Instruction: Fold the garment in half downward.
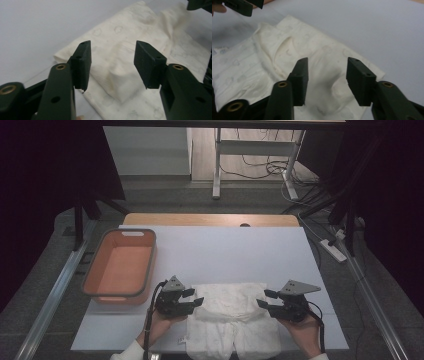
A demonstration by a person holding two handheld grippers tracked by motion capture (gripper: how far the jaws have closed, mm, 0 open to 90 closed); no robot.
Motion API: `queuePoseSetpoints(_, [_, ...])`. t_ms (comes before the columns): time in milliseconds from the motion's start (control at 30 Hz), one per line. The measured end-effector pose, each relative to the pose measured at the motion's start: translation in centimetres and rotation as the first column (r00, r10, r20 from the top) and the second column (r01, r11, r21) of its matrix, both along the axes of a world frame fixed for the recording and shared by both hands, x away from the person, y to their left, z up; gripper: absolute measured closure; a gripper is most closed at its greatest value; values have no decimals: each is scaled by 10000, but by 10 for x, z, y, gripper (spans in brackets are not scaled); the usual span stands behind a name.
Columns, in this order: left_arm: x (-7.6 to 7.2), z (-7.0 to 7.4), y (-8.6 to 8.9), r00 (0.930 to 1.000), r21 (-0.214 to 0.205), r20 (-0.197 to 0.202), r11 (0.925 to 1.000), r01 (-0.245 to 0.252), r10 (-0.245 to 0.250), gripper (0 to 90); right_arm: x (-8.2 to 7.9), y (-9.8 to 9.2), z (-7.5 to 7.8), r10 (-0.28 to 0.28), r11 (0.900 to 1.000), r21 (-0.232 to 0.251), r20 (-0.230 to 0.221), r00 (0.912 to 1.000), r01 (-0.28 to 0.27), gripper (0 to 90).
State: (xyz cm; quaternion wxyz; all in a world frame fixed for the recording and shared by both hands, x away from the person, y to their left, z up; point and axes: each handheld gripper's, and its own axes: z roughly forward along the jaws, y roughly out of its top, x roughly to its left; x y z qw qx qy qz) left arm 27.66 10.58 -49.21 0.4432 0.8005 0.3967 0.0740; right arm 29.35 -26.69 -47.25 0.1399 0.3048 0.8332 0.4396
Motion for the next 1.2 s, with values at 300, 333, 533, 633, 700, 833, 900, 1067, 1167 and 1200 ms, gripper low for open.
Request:
queuePoseSetpoints(300, [11,5,3,9987,79,31,9986,-516,516,412,8,-4,7,-515,9987,41,150,9986,514,413])
queuePoseSetpoints(333, [12,6,2,9985,65,45,9985,-548,548,407,10,-3,6,-502,9987,71,103,9987,502,406])
queuePoseSetpoints(533, [22,14,-1,9981,55,177,9982,-594,593,394,21,2,7,-580,9983,-102,10,9983,580,399])
queuePoseSetpoints(633, [29,16,-3,9976,24,188,9977,-671,670,393,30,8,8,-569,9981,-239,-97,9983,566,395])
queuePoseSetpoints(700, [35,14,-5,9975,78,125,9975,-704,702,393,36,12,9,-492,9983,-319,-147,9987,488,395])
queuePoseSetpoints(833, [49,9,-9,9966,213,-23,9964,-821,821,391,48,20,9,-513,9976,-472,-196,9985,503,394])
queuePoseSetpoints(900, [56,6,-8,9955,349,-92,9949,-942,946,391,54,24,9,-546,9972,-532,-212,9983,534,392])
queuePoseSetpoints(1067, [61,-3,-2,9937,480,-212,9928,-1093,1104,390,58,29,7,-670,9970,-398,-191,9976,662,382])
queuePoseSetpoints(1167, [60,-3,1,9929,392,-232,9925,-1157,1166,387,58,28,3,-687,9950,-742,-309,9972,662,378])
queuePoseSetpoints(1200, [59,-3,0,9930,402,-223,9926,-1147,1157,387,58,26,2,-663,9956,-689,-320,9973,640,378])
